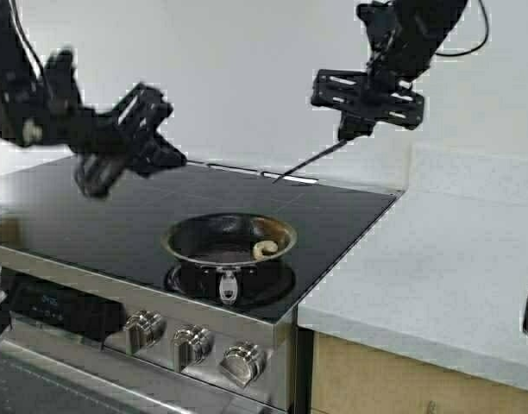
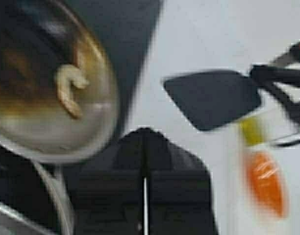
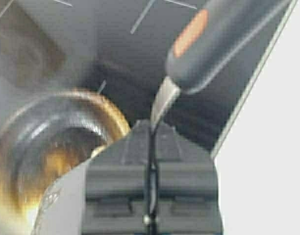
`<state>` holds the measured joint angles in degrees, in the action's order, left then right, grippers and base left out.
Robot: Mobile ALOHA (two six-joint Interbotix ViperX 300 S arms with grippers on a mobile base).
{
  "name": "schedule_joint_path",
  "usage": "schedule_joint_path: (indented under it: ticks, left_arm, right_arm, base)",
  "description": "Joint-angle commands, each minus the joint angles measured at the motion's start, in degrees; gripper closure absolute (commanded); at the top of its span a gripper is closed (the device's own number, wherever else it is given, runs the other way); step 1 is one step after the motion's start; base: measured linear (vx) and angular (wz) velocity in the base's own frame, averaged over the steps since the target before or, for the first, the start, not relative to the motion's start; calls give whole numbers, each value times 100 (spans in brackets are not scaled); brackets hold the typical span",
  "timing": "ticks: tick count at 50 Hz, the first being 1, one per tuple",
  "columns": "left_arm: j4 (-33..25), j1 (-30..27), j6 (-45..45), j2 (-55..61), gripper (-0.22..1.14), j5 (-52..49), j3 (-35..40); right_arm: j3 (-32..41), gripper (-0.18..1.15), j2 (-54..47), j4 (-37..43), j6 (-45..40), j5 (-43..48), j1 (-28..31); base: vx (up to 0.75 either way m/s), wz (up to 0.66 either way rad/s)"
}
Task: Add oil to the pan and cook the shrimp and serve it
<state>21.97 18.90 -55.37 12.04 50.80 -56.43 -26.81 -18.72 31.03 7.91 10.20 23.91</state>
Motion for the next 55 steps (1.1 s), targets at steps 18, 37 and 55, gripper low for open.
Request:
schedule_joint_path:
  ticks: [18,37,55]
  left_arm:
    - [439,123,1837,-2435,88,-4500,264]
    - [923,141,2162,-3120,88,-5317,334]
    - [896,141,2153,-3155,88,-5370,360]
  right_arm:
    - [-976,88,2074,62,-44,-2004,-1222]
    - [-1477,88,3217,-835,-44,-3604,-3621]
    - [-1846,88,2786,-1380,-26,-3911,-5344]
  base:
    - [0,0]
    - [0,0]
    - [0,-1]
